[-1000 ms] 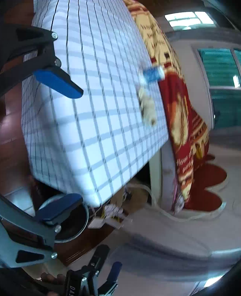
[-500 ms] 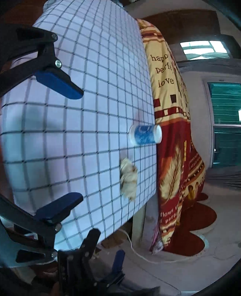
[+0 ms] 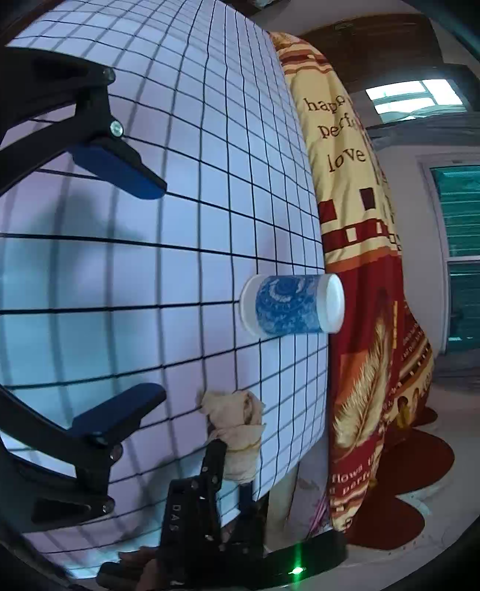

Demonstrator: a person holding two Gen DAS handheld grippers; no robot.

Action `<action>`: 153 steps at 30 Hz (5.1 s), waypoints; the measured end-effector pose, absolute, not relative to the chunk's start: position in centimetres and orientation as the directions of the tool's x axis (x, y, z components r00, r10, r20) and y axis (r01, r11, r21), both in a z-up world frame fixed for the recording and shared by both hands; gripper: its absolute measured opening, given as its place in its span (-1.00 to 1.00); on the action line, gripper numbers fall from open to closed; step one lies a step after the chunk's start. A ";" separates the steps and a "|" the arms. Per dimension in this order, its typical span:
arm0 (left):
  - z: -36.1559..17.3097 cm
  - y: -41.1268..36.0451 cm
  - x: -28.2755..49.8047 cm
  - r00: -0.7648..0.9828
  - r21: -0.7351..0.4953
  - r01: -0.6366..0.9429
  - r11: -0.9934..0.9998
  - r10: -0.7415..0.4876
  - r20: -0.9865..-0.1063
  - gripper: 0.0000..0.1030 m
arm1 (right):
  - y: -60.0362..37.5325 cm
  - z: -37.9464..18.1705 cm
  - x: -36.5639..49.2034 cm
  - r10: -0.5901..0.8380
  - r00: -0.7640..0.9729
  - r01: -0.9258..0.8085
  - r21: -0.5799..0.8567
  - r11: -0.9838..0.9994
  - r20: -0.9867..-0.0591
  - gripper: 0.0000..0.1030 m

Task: Collect trash
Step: 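Grasp blue-white cup with left tool while right tool grasps beige cloth, then carry blue-white cup with left tool while right tool carries cloth over bin, then open both tools to drop cup and cloth into the bin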

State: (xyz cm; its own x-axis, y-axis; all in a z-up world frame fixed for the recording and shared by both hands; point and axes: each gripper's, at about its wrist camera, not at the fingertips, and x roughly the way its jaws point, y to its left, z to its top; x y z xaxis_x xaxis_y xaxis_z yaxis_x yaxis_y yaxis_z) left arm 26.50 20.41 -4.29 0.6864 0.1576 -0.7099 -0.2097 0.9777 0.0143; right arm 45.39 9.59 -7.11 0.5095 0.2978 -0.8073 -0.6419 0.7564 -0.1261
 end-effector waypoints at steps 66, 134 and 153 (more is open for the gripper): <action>2.5 6.3 11.1 0.777 -0.016 0.116 0.993 -0.101 -0.621 0.01 | -11.8 3.1 13.9 0.210 0.744 -0.250 0.027 0.968 -0.634 -0.63; -17.2 -18.6 16.9 0.356 -0.109 0.511 0.852 -0.326 -0.876 0.41 | -31.8 -20.2 15.3 -0.053 0.390 0.050 -0.036 0.998 -0.919 -0.19; -18.2 -15.4 15.2 0.456 0.004 0.380 0.925 -0.183 -0.871 0.99 | -32.8 -21.0 14.0 -0.178 0.397 0.127 -0.139 0.982 -0.900 1.00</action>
